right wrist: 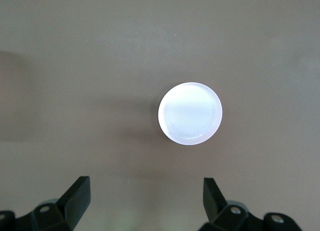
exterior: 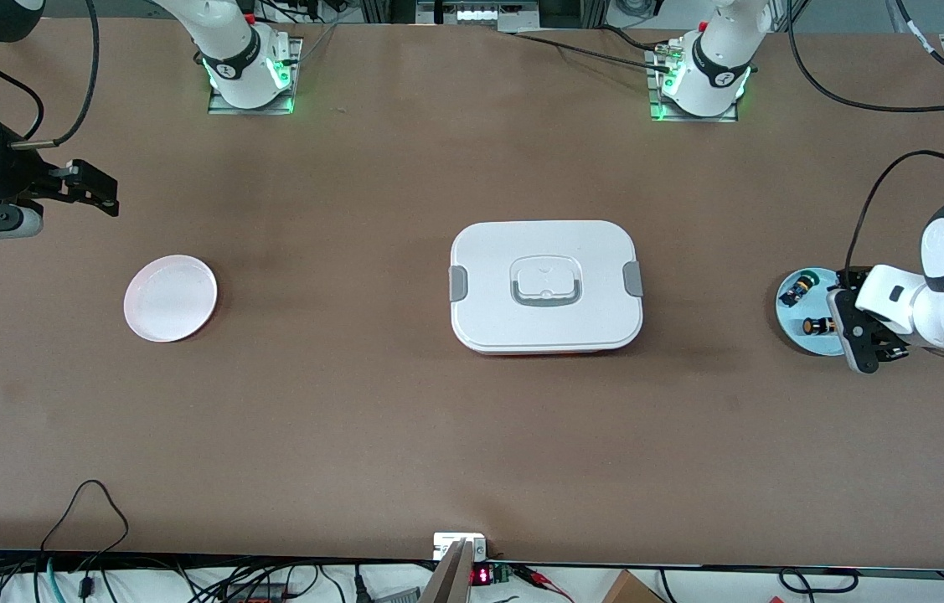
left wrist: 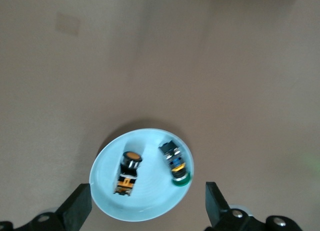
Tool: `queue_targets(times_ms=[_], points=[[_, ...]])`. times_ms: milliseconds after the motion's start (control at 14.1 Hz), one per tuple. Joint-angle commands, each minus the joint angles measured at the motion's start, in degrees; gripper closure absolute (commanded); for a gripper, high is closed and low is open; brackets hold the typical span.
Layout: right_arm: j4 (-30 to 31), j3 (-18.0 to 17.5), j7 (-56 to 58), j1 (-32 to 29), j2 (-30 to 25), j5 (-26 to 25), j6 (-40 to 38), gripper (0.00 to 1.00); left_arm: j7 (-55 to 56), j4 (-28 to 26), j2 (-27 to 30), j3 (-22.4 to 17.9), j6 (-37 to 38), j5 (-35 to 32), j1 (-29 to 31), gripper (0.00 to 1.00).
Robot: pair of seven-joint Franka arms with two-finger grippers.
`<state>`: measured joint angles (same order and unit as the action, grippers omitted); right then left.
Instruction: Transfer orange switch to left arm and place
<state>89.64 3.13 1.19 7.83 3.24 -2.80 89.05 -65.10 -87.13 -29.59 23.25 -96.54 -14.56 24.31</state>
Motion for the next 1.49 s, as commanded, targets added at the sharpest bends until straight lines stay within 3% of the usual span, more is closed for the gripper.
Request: queue_targets(times_ms=[0, 142, 355, 568, 710, 781, 923, 1065, 1277, 1419], points=[[-0.61, -0.05, -0.66, 0.34, -0.08, -0.63, -0.54, 0.00, 12.84, 4.94, 0.50, 4.16, 7.57, 0.84, -0.58, 0.00], [-0.61, -0.05, -0.57, 0.25, 0.27, -0.45, -0.37, 0.00, 24.17, 6.61, 2.60, 7.42, 12.06, 1.98, -0.58, 0.00], [-0.61, -0.05, -1.53, 0.16, 0.45, 0.16, 0.33, 0.00, 40.44, 6.80, 6.55, 7.69, 17.07, 7.86, -0.58, 0.00], [-0.70, -0.05, -1.71, 0.25, 0.36, 3.84, 0.25, 0.00, 47.59, 6.53, 11.83, 6.12, 18.14, 8.05, -4.34, 0.00], [-0.96, -0.14, -1.62, 0.25, 0.54, 3.94, 0.25, 0.00, 55.99, 6.36, 14.20, 0.35, 16.57, 10.06, -8.12, 0.00], [-0.96, -0.14, -1.02, 0.25, 0.54, 3.94, 0.33, 0.00, 61.53, 5.40, 15.78, -4.65, 13.86, 13.38, -11.27, 0.00], [-0.96, -0.14, -0.57, 0.25, 0.54, 3.68, 0.33, 0.00, 69.55, 1.37, 20.08, -14.15, 8.59, 17.44, -16.73, 0.00], [-0.96, -0.14, -0.66, 0.16, 0.54, 3.59, 0.25, 0.00, 70.98, -4.24, 25.26, -20.14, 3.75, 17.11, -21.74, 0.00], [-0.96, -0.14, -0.66, 0.25, 0.54, 3.59, 0.25, 0.00, 69.93, -15.59, 34.14, -22.45, -3.73, 16.32, -24.57, 0.00], [-0.96, -0.14, -0.66, 0.25, 0.54, 3.68, 0.25, 0.00, 70.11, -18.24, 34.61, -21.58, -3.74, 15.35, -25.19, 0.00]])
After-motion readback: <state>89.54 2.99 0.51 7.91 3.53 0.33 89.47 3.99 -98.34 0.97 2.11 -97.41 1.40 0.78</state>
